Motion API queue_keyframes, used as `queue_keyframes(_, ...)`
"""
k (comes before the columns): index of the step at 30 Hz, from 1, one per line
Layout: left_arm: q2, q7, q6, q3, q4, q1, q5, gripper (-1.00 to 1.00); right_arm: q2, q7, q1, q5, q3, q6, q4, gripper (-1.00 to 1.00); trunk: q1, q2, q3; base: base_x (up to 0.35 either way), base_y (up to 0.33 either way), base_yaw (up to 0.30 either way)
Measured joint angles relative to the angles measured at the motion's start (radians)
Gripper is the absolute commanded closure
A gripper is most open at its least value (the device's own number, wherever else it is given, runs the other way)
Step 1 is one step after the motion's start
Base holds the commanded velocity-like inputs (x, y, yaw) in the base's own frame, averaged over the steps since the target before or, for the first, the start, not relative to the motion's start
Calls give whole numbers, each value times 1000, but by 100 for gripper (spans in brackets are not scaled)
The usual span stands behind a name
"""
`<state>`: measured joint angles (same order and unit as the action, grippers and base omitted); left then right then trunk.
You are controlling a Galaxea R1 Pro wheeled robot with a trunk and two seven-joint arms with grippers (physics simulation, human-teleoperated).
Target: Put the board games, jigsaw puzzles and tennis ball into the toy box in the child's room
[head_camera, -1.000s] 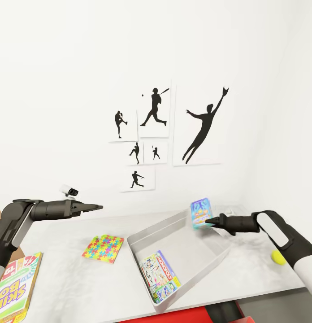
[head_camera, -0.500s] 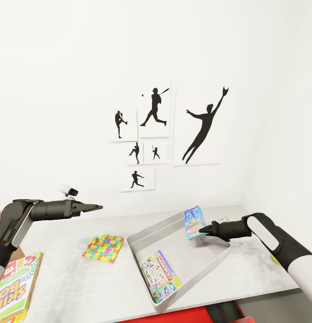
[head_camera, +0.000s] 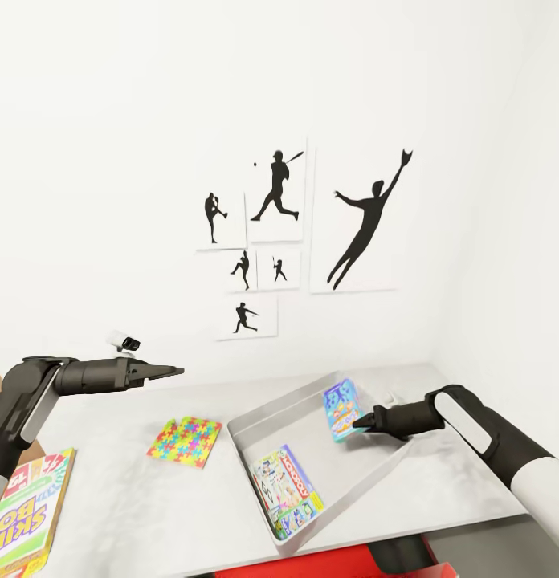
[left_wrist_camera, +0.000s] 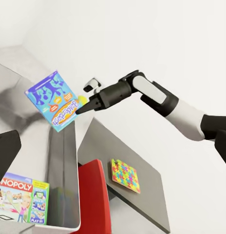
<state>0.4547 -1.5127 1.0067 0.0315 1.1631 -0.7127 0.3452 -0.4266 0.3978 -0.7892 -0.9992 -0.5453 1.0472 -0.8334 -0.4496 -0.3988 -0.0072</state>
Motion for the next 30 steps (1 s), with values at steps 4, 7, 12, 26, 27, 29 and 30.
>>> queue_keyframes(4, 0, 0, 0, 0, 0, 0, 1, -100, 1, 0, -1, 0, -6, 0, 3, 100, 0, 1, -6, 0, 0, 0)
queue_keyframes(7, 0, -1, 0, 0, 0, 0, 1, -100, 0, -1, -2, 0, -8, 0, 7, 100, 0, 1, -10, 0, 0, 0)
queue_keyframes(12, 0, -1, 0, 0, 0, 1, 1, -100, 1, -4, -2, 2, -9, 0, 14, 100, 0, 1, -17, 0, 0, 0)
queue_keyframes(26, 0, -1, 0, -1, 0, 1, 1, -100, 37, -1, -8, 118, -7, 0, 36, 100, 0, 1, -39, 0, 0, 0)
queue_keyframes(27, 0, -2, 0, -1, 0, 1, 1, -100, 38, -1, -8, 119, -7, 0, 36, 100, 0, 1, -41, 0, 0, 0)
queue_keyframes(29, 1, -2, 0, -1, 0, 1, 1, -100, 41, -1, -8, 121, -7, 0, 37, 100, 0, 1, -44, 0, 0, 0)
queue_keyframes(30, 1, -2, 0, -1, 0, 1, 1, -100, 42, -1, -8, 122, -7, 0, 37, 100, 0, 1, -45, 0, 0, 0)
